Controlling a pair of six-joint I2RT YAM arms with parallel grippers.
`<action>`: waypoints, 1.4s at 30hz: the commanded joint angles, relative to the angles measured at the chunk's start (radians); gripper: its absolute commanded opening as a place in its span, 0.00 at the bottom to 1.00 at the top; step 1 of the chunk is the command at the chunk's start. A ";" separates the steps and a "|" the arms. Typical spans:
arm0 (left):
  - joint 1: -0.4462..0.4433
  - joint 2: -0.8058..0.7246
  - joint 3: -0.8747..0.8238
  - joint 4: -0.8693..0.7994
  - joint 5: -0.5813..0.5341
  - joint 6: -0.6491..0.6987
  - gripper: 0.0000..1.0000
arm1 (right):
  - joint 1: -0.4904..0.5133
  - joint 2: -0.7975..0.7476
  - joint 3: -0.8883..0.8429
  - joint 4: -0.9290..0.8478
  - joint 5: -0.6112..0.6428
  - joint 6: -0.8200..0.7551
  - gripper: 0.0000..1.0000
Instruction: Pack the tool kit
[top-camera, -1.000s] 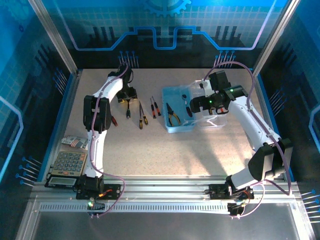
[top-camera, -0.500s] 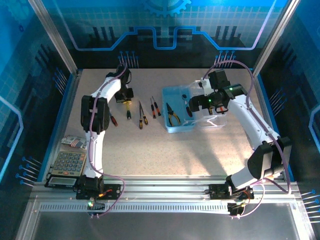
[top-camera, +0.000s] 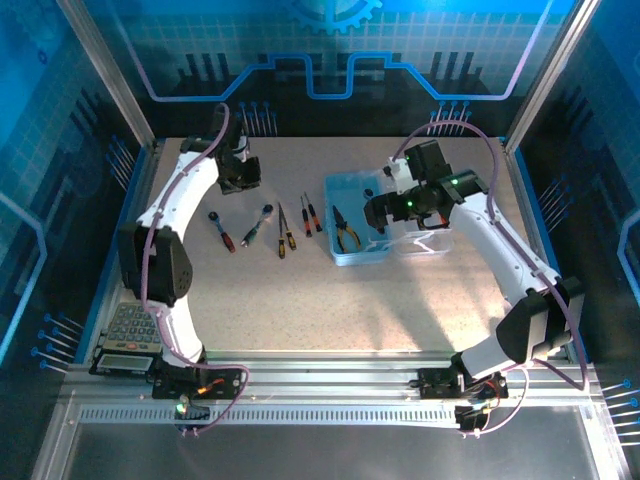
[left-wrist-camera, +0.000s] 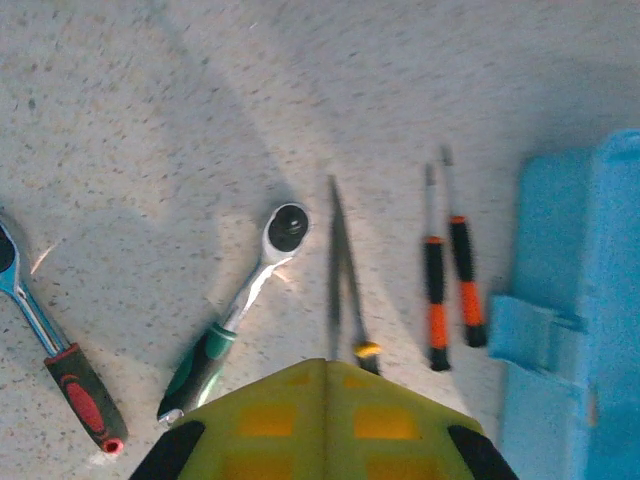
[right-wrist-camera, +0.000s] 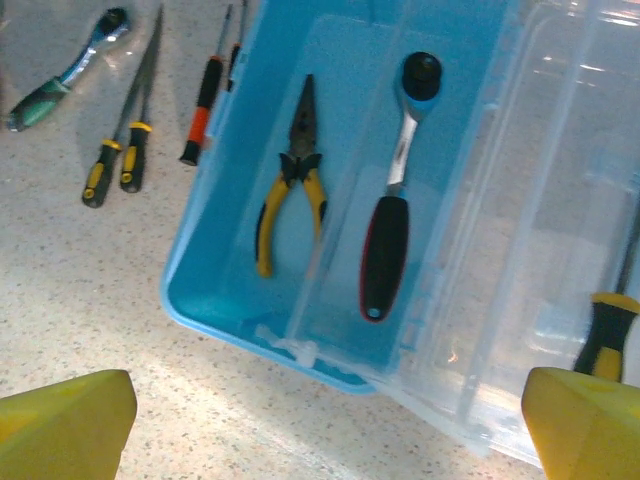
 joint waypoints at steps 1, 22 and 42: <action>-0.017 -0.022 -0.029 -0.029 0.028 -0.001 0.00 | 0.030 -0.020 0.026 0.012 -0.024 0.014 1.00; -0.060 0.358 0.077 0.043 -0.139 0.182 0.65 | 0.032 -0.010 0.002 0.000 -0.007 0.006 1.00; -0.037 0.495 0.171 -0.011 -0.189 0.194 0.46 | 0.025 0.024 0.018 -0.006 -0.010 0.002 1.00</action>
